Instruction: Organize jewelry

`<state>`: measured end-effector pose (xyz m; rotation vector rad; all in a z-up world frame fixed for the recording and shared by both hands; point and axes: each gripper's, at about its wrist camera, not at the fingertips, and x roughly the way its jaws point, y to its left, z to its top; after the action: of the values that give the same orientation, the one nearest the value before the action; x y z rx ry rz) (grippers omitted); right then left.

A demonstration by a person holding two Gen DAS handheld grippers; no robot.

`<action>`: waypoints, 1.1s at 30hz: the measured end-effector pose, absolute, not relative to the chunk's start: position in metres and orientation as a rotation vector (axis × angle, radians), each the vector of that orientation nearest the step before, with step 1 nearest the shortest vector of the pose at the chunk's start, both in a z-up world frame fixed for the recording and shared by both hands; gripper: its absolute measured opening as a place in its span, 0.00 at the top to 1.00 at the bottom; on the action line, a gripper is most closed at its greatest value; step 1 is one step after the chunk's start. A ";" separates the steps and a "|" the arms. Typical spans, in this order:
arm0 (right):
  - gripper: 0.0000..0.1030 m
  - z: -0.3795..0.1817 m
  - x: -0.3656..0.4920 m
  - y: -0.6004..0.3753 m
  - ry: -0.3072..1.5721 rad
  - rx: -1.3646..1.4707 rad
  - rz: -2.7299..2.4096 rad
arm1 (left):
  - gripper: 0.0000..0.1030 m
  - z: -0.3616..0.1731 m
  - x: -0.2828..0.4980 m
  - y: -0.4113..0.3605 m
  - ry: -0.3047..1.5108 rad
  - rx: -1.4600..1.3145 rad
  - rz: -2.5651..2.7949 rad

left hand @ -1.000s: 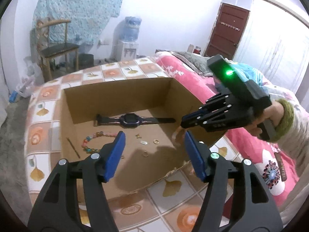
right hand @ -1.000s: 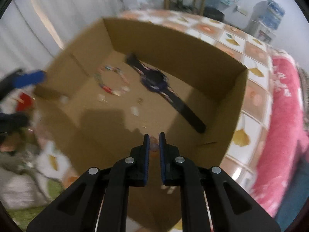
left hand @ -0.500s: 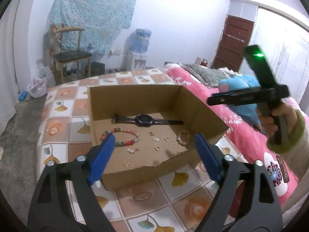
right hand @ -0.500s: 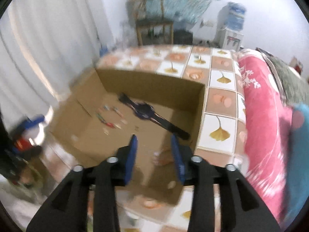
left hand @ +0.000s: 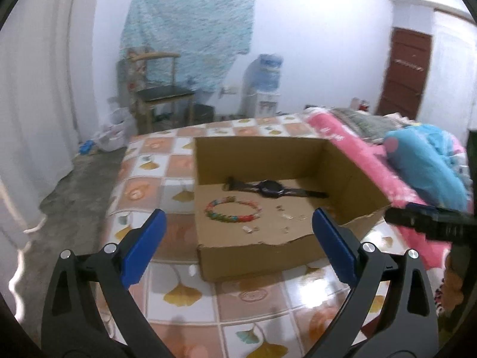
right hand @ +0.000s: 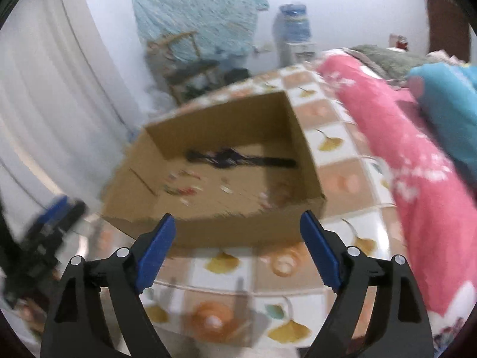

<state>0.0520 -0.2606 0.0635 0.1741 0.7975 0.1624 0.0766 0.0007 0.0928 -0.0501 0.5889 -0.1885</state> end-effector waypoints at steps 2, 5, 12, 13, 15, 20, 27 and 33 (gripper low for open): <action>0.17 0.062 0.047 -0.257 0.786 0.144 0.160 | 0.08 0.092 0.075 0.001 0.600 -0.050 -0.160; 0.13 0.063 0.042 -0.255 0.764 0.115 0.129 | 0.08 0.091 0.073 -0.001 0.612 -0.034 -0.101; 0.08 0.070 0.036 -0.250 0.714 0.056 0.070 | 0.08 0.091 0.069 -0.007 0.644 -0.042 -0.054; 0.08 0.071 0.035 -0.249 0.711 0.054 0.058 | 0.08 0.091 0.068 -0.008 0.638 -0.040 -0.048; 0.08 0.072 0.033 -0.249 0.704 0.050 0.042 | 0.08 0.091 0.068 -0.010 0.636 -0.030 -0.040; 0.07 0.075 0.030 -0.248 0.693 0.033 0.014 | 0.08 0.091 0.070 -0.015 0.647 -0.028 -0.038; 0.07 0.077 0.030 -0.247 0.692 0.008 -0.023 | 0.08 0.086 0.076 -0.030 0.694 0.049 0.044; 0.07 0.074 0.034 -0.246 0.717 0.018 -0.023 | 0.08 0.087 0.073 -0.039 0.697 0.070 0.040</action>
<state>0.0335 -0.2459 0.0741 0.0181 0.7170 -0.0226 0.0733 -0.0386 0.0867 0.0704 0.6972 0.0403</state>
